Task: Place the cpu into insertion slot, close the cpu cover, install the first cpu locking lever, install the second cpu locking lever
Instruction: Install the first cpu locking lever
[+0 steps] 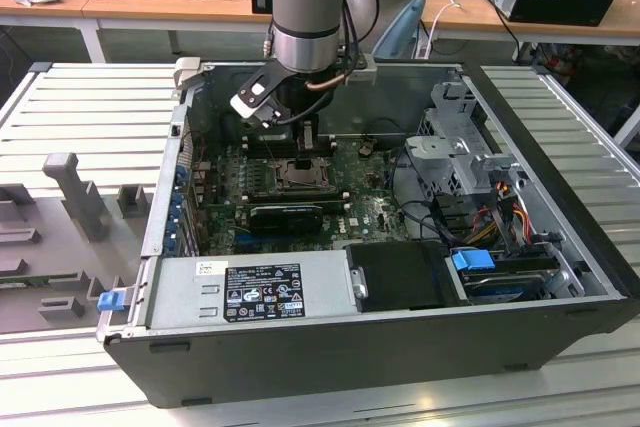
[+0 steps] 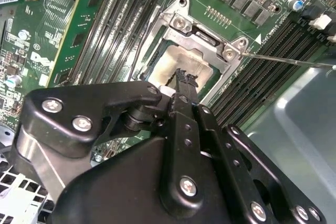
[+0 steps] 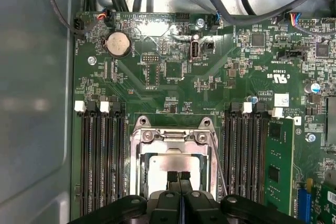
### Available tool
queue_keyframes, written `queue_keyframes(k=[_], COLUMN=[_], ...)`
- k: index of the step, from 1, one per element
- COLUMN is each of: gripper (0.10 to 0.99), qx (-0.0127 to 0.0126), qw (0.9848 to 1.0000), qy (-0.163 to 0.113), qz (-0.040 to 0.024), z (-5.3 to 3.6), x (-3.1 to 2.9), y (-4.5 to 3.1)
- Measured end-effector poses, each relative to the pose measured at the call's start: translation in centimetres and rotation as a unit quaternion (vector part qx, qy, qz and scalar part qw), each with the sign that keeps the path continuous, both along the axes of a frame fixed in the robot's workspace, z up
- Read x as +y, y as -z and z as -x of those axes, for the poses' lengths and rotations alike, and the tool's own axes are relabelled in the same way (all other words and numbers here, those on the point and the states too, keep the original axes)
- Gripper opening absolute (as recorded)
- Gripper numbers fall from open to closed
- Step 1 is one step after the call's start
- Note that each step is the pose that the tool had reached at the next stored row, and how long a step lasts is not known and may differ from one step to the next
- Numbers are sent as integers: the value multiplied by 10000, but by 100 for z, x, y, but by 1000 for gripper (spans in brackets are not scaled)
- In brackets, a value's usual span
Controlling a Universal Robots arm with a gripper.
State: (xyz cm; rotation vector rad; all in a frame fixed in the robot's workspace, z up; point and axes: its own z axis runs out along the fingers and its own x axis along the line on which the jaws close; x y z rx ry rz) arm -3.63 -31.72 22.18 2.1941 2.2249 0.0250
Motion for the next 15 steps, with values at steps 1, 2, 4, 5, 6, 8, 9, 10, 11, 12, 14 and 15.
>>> queue_keyframes(k=[1,2,4,5,6,8,9,10,11,12,14,15], gripper=[106,106,106,106,106,106,106,106,106,106,106,106], qx=[1,0,0,0,0,0,0,0,0,0,0,0], qw=[10000,10000,10000,10000,10000,10000,10000,10000,10000,10000,10000,10000], qy=[1,1,1,1,1,1,1,1,1,1,1,1], qz=[2,0,0,0,0,0,0,0,0,0,0,0], z=[1,1,1,1,1,0,0,0,0,0,0,0], x=[-1,0,0,0,0,0,0,0,0,0,0,0], y=[-7,-23,-45,-56,-63,-89,-102,-120,-159,-176,-202,-223])
